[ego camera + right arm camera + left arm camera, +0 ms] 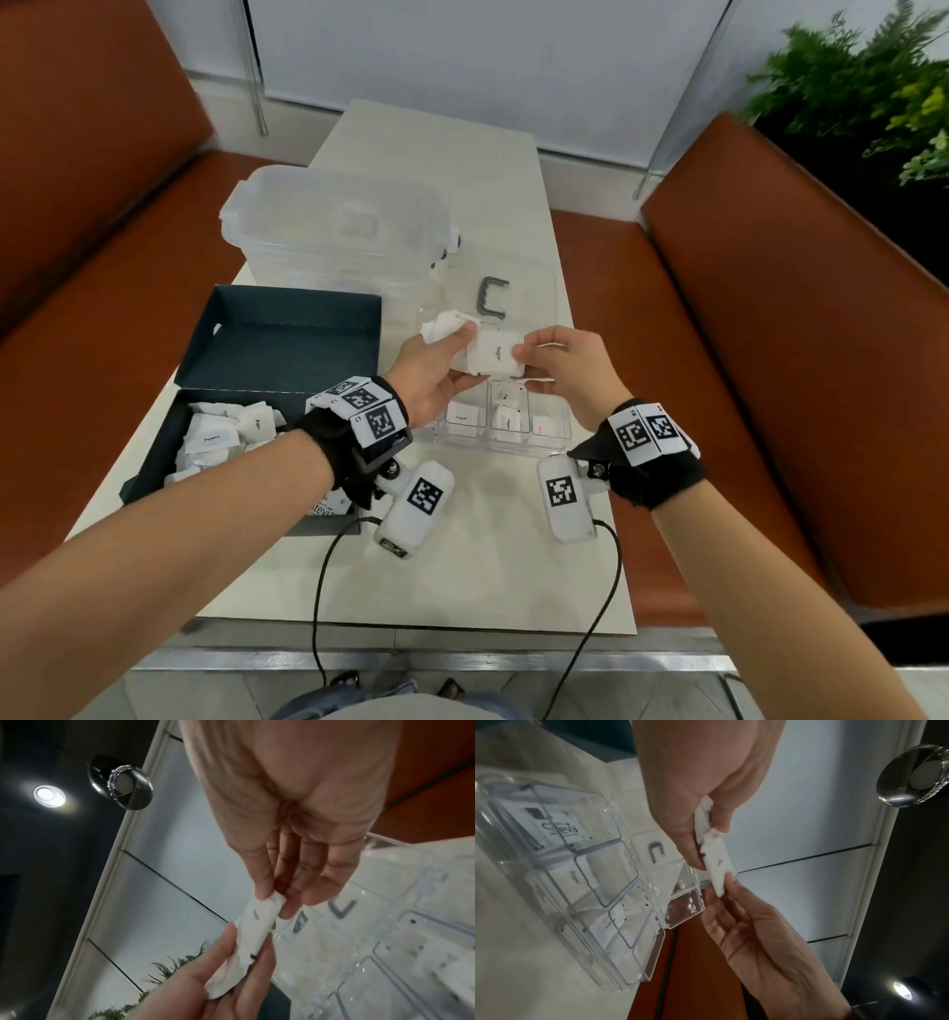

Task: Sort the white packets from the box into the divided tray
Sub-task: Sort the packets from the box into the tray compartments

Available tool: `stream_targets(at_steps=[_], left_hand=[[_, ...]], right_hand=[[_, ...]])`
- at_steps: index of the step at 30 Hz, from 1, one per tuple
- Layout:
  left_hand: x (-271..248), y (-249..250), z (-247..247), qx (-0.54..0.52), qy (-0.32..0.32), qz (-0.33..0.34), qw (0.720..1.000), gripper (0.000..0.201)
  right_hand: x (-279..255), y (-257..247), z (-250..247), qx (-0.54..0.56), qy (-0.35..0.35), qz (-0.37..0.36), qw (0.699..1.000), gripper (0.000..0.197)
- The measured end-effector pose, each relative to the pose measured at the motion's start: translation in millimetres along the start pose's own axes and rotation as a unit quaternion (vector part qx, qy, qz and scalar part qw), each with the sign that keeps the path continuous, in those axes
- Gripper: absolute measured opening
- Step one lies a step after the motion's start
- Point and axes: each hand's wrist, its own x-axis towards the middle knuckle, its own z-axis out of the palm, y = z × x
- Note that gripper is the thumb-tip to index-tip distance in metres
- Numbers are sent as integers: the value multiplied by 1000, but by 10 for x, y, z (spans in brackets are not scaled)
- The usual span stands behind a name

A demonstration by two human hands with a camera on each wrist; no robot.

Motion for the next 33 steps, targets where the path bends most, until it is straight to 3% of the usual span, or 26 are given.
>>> stream_targets(at_steps=[5, 8, 10, 11, 15, 19, 23, 33], left_hand=[[3, 61, -188, -34, 14, -1, 999, 13], [-9, 76, -289, -36, 27, 5, 999, 12], [-26, 82, -340, -40, 36, 8, 999, 11], [-34, 89, -363, -42, 40, 9, 998, 11], [-67, 134, -445, -46, 49, 16, 998, 14], [-92, 184, -523, -60, 57, 17, 996, 13], [-117, 203, -578, -67, 59, 18, 996, 19], [-143, 201, -567, -65, 55, 17, 996, 22]], right_hand=[[243, 17, -19, -95, 65, -67, 991, 12], [352, 63, 109, -217, 81, -145, 962, 10], [378, 120, 251, -299, 56, -191, 933, 7], [396, 168, 321, -360, 37, -211, 908, 10], [479, 380, 516, -591, -5, -285, 755, 21], [558, 556, 586, -661, -28, -317, 680, 21], [608, 665, 586, -687, -41, -318, 653, 21], [645, 666, 678, -696, -66, -312, 643, 22]])
